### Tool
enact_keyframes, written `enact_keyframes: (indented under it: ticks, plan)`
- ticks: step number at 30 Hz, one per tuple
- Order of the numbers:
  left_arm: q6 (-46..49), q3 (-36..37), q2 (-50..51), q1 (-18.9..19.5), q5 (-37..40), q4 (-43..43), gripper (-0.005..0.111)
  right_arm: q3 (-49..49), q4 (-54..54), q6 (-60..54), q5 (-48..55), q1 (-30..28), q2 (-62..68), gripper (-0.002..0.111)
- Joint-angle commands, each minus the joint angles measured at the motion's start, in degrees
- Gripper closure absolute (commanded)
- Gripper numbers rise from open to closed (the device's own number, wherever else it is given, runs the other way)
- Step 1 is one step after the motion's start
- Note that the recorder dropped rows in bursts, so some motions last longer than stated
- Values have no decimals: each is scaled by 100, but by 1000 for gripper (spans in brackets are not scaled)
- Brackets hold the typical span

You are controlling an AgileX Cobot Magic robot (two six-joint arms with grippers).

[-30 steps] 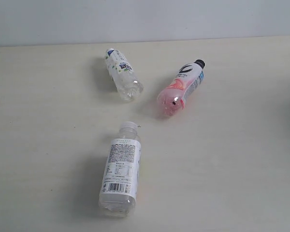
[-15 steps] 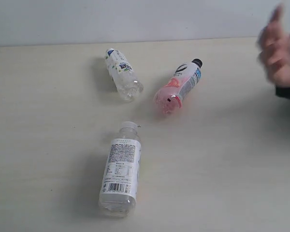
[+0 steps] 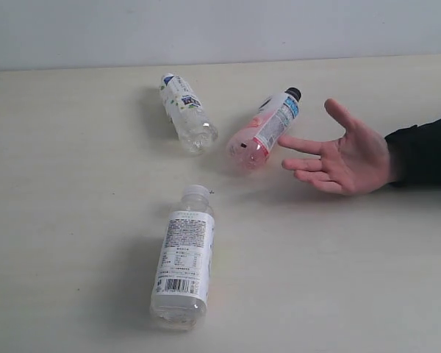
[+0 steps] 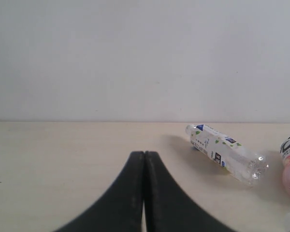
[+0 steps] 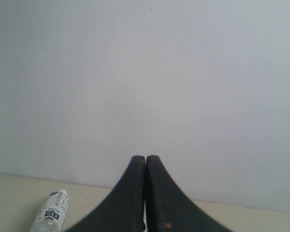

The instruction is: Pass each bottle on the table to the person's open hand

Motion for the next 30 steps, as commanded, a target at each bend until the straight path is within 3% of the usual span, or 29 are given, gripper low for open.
enact_keyframes:
  ticks: [1, 2, 5, 7, 9, 12, 16, 21, 25, 30]
  plan:
    - [34, 16, -40, -27, -13, -47, 107, -926, -30, -651, 73, -20, 1652, 108]
    - [34, 16, -40, -27, -13, -47, 107, -1238, -30, -798, 296, -20, 2103, 108]
    - [34, 16, -40, -27, -13, -47, 107, -3259, -319, -968, 2212, -20, 4347, 108]
    - [34, 16, -40, -27, -13, -47, 107, -4575, -467, -2098, 4125, -20, 5636, 107]
    - [34, 16, -40, -27, -13, -47, 107, -5629, -693, -2795, 5164, 96, 6745, 94]
    - [34, 16, -40, -27, -13, -47, 107, -6397, -1828, -3299, 5266, 529, 7765, 69]
    - [34, 16, -40, -27, -13, -47, 107, -6606, -4058, -3871, 4651, 1015, 8620, 57]
    - [34, 16, -40, -27, -13, -47, 107, -6606, -5544, -4151, 4134, 1245, 9419, 35]
    - [34, 16, -40, -27, -13, -47, 107, -6593, -6030, -4417, 4007, 1311, 9693, 34]
    - [34, 16, -40, -27, -13, -47, 107, -6593, -5260, -5369, 3734, 1311, 9784, 34]
